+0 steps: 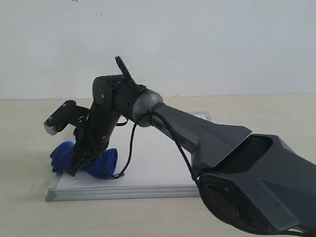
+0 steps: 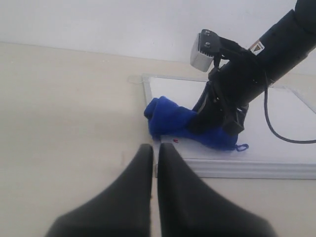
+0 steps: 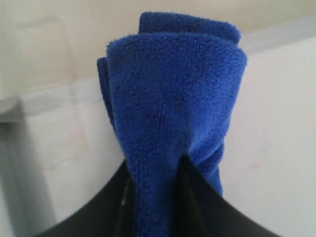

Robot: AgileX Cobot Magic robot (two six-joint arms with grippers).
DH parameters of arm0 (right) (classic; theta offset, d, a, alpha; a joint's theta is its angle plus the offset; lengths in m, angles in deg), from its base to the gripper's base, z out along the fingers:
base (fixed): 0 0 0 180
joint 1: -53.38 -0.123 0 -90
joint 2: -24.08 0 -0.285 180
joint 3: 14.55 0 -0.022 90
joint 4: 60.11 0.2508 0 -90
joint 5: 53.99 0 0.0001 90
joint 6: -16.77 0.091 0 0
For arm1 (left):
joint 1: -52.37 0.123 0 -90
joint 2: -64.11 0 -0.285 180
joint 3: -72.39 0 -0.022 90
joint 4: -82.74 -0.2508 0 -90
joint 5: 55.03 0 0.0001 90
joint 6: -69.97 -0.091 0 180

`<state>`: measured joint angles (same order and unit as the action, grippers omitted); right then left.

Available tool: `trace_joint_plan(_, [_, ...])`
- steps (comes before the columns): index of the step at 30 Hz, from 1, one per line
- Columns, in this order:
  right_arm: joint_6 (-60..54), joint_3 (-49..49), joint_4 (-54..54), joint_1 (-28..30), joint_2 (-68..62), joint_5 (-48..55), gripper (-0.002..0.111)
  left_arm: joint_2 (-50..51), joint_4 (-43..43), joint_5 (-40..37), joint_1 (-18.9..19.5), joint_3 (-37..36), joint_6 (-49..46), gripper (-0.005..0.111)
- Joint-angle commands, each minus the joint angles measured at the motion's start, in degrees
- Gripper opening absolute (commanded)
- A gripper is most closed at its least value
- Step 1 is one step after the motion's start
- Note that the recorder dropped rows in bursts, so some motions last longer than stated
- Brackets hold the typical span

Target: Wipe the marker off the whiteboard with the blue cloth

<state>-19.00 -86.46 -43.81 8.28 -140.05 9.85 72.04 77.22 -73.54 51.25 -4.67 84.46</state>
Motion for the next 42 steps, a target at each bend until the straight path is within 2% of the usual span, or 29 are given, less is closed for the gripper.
trace_joint_plan(1, [-2.23,1.24,7.39,-2.45,-0.68,6.13,0.0,-0.15,-0.02,0.51,-0.12,-0.15,0.57,0.004])
trace_joint_plan(6, [1.24,1.24,1.02,-2.43,-1.09,5.94,0.0,-0.15,-0.02,0.51,-0.12,-0.15,0.57,0.004])
trace_joint_plan(11, [12.68,1.24,-14.63,-2.43,-1.6,-9.54,0.0,-0.15,-0.02,0.51,-0.12,-0.15,0.57,0.004])
trace_joint_plan(14, [20.58,1.24,-23.98,-2.43,-1.6,-14.99,0.0,-0.15,-0.02,0.51,-0.12,-0.15,0.57,0.004])
trace_joint_plan(18, [17.32,1.24,-19.27,-3.0,-1.74,-8.17,0.0,-0.15,-0.02,0.51,-0.12,-0.15,0.57,0.004])
trace_joint_plan(20, [9.6,1.24,-8.23,-4.03,-1.5,0.41,0.0,-0.15,-0.02,0.51,-0.12,-0.15,0.57,0.004])
trace_joint_plan(22, [7.12,1.1,-4.56,-4.83,-0.78,6.13,0.0,-0.15,-0.02,0.51,-0.12,-0.15,0.57,0.004])
trace_joint_plan(27, [23.76,1.1,-23.49,-1.63,-0.1,3.97,0.0,-0.15,-0.02,0.51,-0.12,-0.15,0.57,0.004])
trace_joint_plan(30, [24.91,1.1,-23.75,-0.56,-0.1,5.07,0.0,-0.15,-0.02,0.51,-0.12,-0.15,0.57,0.004])
trace_joint_plan(33, [22.52,1.22,-21.17,-1.26,-0.1,6.13,0.0,-0.15,-0.02,0.51,-0.12,-0.15,0.57,0.004])
trace_joint_plan(39, [15.23,1.22,-4.03,-3.56,-0.1,6.13,0.0,-0.15,-0.02,0.51,-0.12,-0.15,0.57,0.004])
trace_joint_plan(42, [13.41,1.22,-2.76,-4.04,-0.1,6.13,0.0,-0.15,-0.02,0.51,-0.12,-0.15,0.57,0.004])
